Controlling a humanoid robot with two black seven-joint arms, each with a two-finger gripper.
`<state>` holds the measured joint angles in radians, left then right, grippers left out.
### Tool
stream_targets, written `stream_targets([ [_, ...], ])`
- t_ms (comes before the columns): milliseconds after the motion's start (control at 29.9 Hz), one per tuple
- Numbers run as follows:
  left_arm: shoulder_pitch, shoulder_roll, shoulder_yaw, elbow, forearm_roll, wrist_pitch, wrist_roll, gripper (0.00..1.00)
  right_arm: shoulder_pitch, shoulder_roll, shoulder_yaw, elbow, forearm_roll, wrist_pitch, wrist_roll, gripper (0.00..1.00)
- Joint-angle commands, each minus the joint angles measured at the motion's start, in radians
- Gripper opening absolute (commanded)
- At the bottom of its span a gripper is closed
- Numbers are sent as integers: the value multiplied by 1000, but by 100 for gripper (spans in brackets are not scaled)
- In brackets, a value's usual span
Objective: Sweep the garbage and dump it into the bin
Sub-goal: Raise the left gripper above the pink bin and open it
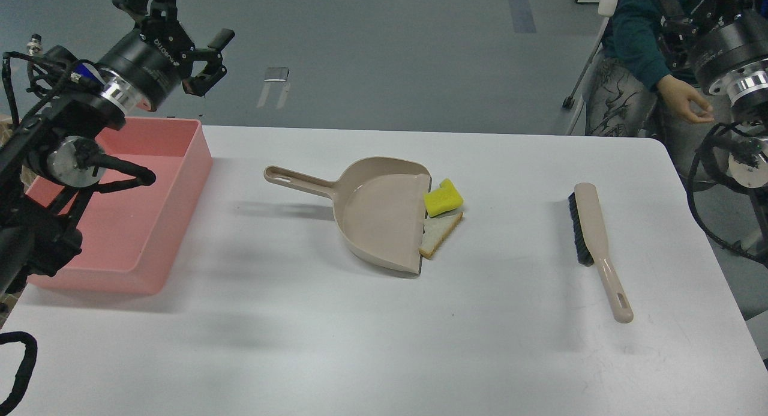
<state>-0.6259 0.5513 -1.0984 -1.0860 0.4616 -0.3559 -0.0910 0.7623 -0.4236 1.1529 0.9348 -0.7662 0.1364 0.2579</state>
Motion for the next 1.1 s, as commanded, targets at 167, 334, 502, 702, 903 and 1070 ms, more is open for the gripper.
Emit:
stream_targets([
  [167, -2, -13, -5, -3, -6, 5, 50, 98, 12, 9, 2, -24, 2, 3, -2, 100],
  [334, -14, -10, -35, 8, -24, 14, 63, 98, 41, 0, 2, -25, 16, 9, -8, 100],
  [502, -11, -8, -55, 32, -58, 37, 65, 98, 31, 5, 4, -27, 73, -7, -12, 100],
  [702, -11, -21, -60, 37, -58, 40, 65, 98, 26, 17, 1, -54, 87, -3, -12, 100],
  [903, -23, -85, -44, 118, -46, 46, 62, 98, 25, 42, 4, -77, 88, -4, -11, 100],
  [1070, -38, -93, -3, 141, 11, 45, 37, 98, 23, 52, -1, -76, 91, 11, -14, 100],
])
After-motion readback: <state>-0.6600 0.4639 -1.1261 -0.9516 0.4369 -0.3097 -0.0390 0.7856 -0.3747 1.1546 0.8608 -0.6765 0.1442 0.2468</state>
